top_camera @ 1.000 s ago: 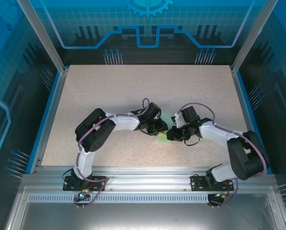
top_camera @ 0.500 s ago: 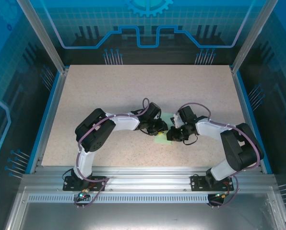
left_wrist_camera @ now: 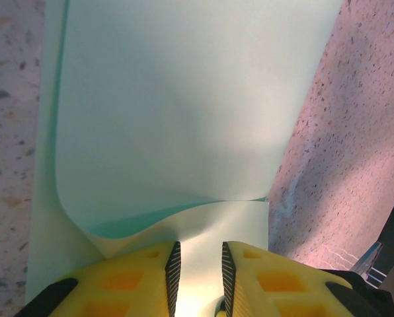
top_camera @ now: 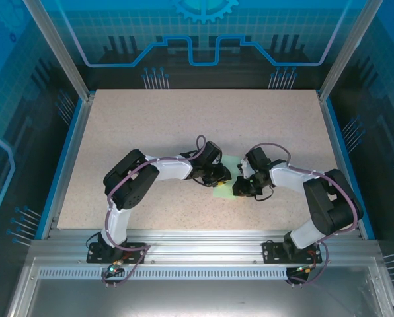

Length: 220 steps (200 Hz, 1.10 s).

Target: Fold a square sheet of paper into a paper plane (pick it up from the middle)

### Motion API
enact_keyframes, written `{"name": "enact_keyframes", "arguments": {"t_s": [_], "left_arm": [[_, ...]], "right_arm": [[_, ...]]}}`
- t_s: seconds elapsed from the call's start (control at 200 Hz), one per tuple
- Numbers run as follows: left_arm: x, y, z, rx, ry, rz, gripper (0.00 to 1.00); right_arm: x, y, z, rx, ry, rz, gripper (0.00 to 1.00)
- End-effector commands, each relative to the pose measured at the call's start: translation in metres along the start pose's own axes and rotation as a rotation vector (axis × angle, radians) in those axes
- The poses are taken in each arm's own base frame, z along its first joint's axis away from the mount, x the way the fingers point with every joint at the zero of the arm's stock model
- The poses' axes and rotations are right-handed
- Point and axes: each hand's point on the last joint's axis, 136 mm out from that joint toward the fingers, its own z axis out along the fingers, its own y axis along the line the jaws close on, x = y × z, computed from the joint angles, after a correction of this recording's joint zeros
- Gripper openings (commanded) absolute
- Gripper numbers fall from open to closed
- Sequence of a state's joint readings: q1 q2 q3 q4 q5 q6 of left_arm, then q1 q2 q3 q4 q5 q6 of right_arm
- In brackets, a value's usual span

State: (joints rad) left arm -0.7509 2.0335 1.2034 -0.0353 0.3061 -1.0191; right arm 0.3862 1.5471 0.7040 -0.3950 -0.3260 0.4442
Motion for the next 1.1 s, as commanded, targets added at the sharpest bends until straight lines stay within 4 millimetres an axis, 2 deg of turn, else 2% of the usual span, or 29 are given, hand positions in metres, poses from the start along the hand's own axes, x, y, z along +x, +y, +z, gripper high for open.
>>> {"name": "enact_keyframes", "arguments": {"t_s": [0.0, 0.11, 0.28, 0.405, 0.575, 0.765, 0.97, 1.095], "left_arm": [[0.003, 0.009, 0.000, -0.053, 0.004, 0.000, 0.28], [0.003, 0.009, 0.000, -0.051, 0.004, 0.003, 0.28], [0.002, 0.005, -0.001, -0.043, 0.000, 0.007, 0.28], [0.001, 0.000, -0.002, -0.031, -0.005, 0.008, 0.29], [-0.001, -0.006, -0.003, -0.018, -0.008, 0.006, 0.29], [-0.002, -0.006, -0.003, -0.015, -0.008, 0.007, 0.29], [-0.001, -0.006, -0.002, -0.011, -0.007, 0.007, 0.29], [-0.002, -0.009, -0.003, 0.001, -0.010, 0.014, 0.31]], "right_arm": [[0.006, -0.014, -0.001, 0.073, 0.041, 0.030, 0.16], [0.006, -0.011, -0.010, 0.064, 0.006, 0.020, 0.16], [-0.005, 0.027, -0.031, -0.047, -0.080, -0.052, 0.18], [-0.013, 0.054, -0.025, -0.090, -0.096, -0.096, 0.19], [-0.024, 0.043, -0.008, -0.021, -0.109, -0.046, 0.18], [-0.018, 0.026, 0.005, 0.010, -0.074, -0.013, 0.18], [-0.009, 0.004, 0.005, 0.096, -0.054, 0.011, 0.18], [-0.006, -0.002, 0.005, 0.108, -0.045, 0.018, 0.18]]}}
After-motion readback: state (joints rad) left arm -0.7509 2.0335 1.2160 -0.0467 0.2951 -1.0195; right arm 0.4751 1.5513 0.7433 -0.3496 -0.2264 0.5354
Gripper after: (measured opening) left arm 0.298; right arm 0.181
